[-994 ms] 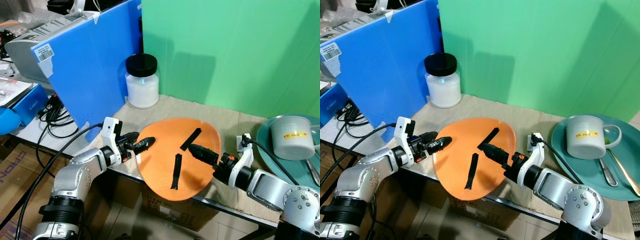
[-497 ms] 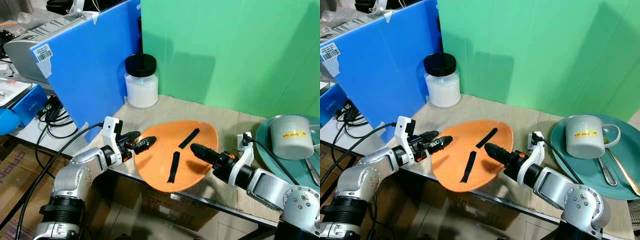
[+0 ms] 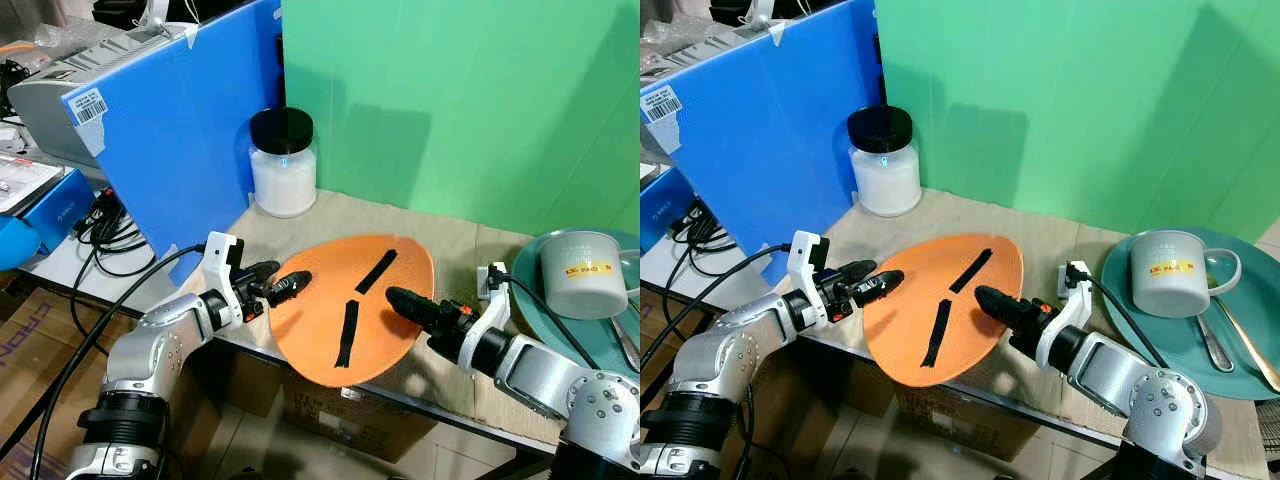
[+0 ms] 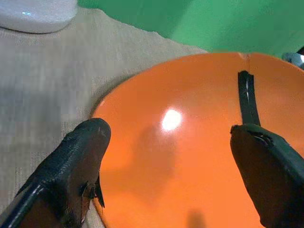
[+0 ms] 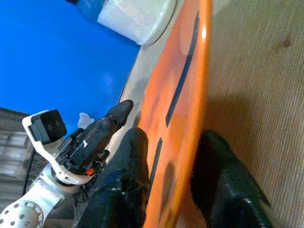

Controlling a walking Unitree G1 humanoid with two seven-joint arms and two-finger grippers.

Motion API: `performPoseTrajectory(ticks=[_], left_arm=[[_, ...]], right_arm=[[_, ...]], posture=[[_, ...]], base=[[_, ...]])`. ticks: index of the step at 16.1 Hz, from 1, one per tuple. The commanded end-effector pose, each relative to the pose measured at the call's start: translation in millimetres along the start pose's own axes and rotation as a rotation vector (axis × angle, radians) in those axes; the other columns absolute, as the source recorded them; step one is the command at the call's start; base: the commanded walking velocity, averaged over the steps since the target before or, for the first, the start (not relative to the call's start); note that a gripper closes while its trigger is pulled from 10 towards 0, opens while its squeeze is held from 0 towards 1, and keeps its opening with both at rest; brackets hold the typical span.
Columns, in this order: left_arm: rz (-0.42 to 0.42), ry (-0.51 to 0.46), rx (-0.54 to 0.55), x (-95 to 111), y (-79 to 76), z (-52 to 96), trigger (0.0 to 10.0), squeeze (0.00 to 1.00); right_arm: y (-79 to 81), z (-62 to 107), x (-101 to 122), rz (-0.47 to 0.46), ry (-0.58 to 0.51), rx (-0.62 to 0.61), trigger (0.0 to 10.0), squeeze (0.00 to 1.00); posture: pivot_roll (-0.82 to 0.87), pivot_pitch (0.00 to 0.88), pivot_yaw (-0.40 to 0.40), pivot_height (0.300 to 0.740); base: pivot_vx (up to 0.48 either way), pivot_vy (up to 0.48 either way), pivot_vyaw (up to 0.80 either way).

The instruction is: Setting the table

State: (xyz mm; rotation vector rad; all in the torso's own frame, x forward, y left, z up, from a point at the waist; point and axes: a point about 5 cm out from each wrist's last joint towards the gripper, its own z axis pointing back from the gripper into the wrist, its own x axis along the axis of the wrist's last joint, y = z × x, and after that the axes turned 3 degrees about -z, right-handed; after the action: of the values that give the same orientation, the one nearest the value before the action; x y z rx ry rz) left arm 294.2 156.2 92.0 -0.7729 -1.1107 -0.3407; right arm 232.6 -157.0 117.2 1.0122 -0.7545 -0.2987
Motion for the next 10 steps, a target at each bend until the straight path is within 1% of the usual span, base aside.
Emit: performPoseTrajectory(ticks=[1,3,6,8,10], left_arm=[[-0.043,-0.011,-0.019,7,-3.4,0.2,10.0,0.00],[-0.061,-0.010,-0.035,8,-6.9,1.2,10.0,0.00],[-0.068,-0.017,-0.034,11,-6.3,2.8,10.0,0.00],[-0.078,-0.071,-0.002,22,-6.4,10.1,10.0,0.00],[-0.098,-0.104,0.001,29,-11.0,15.0,10.0,0.00]], right_arm=[[4.1,-3.1,4,0.016,-0.002,0.012,0.0,0.00],[2.8,-4.4,4,0.022,0.005,0.001,0.0,0.00],[2.8,-3.8,5,0.021,-0.001,0.000,0.0,0.00],[2.9,-3.0,7,0.037,-0.013,-0.006,0.0,0.00],[3.2,-1.8,10,0.041,-0.027,-0.011,0.0,0.00]], posture=[[0.05,0.000,-0.007,0.740],[0.05,0.000,-0.004,0.740],[0.05,0.000,0.001,0.740],[0.04,0.000,0.010,0.740],[0.04,0.000,0.010,0.740]], base=[[0.000,0.000,0.00],[0.000,0.000,0.00],[0.000,0.000,0.00],[0.000,0.000,0.00],[0.000,0.000,0.00]])
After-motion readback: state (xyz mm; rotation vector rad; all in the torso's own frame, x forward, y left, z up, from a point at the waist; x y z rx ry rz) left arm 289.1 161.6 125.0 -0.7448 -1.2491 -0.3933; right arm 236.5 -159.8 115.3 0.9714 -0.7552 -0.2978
